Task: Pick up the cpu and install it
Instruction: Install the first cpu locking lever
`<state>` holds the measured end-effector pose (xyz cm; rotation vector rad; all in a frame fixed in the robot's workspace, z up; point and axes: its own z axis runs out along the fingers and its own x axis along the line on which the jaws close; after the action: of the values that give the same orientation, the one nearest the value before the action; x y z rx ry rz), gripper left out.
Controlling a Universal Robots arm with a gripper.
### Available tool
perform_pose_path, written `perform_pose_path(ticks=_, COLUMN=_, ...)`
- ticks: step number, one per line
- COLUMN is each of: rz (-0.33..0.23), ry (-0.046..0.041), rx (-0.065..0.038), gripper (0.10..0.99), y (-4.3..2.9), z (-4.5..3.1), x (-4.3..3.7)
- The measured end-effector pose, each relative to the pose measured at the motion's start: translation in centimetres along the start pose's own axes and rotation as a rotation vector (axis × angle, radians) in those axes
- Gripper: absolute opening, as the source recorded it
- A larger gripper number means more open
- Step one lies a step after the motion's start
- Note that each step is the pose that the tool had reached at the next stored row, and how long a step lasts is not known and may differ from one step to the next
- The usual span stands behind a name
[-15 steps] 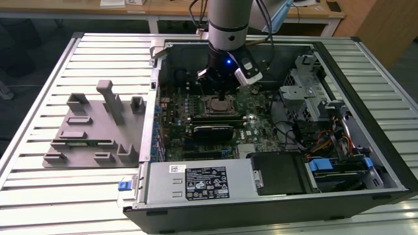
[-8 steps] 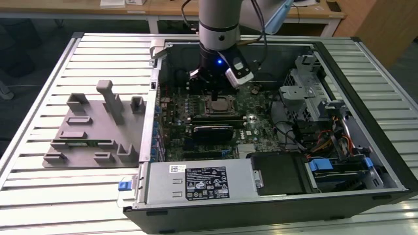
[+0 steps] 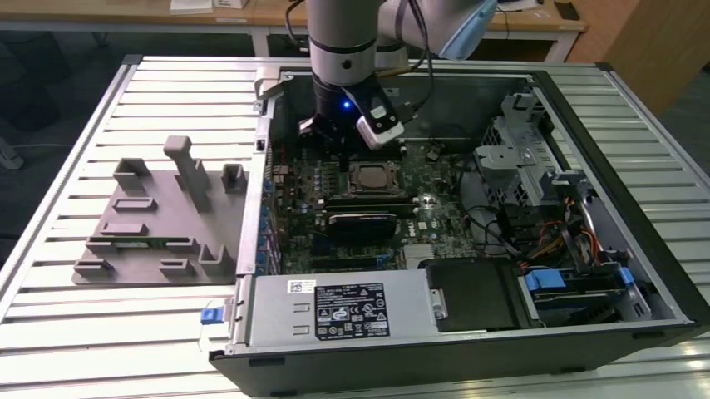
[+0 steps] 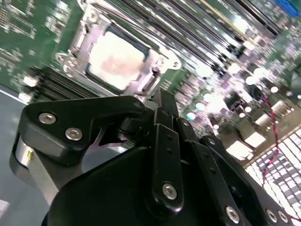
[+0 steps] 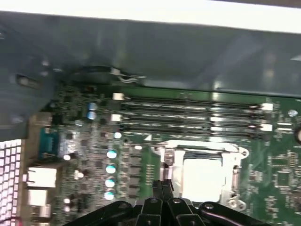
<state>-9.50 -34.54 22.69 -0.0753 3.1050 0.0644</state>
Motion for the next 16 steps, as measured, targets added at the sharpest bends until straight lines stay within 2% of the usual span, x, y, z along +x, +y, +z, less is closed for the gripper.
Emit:
perform_pose_path(ticks=1, rz=0.000, ry=-0.0002, rx=-0.002, gripper=0.106, y=0.01, z=-0.01, x=0.28)
perform_pose_path(ticks=3, rz=0.000, ry=-0.0015, rx=-0.015, gripper=0.106, y=0.04, z=-0.03, x=0.76)
perform_pose_path(ticks=5, rz=0.001, ry=-0.0034, rx=-0.036, gripper=0.106, y=0.06, z=-0.04, x=1.13)
perform_pose_path(ticks=8, rz=0.002, ry=-0.0065, rx=-0.074, gripper=0.106, y=0.08, z=-0.14, x=1.55)
perform_pose_path(ticks=9, rz=0.003, ry=-0.0080, rx=-0.083, gripper=0.106, y=0.09, z=-0.19, x=1.69)
perform_pose_path(ticks=13, rz=0.003, ry=-0.0163, rx=-0.104, gripper=0.106, y=0.13, z=-0.47, x=2.26)
perform_pose_path(ticks=16, rz=0.003, ry=-0.0207, rx=-0.125, gripper=0.106, y=0.14, z=-0.62, x=2.47)
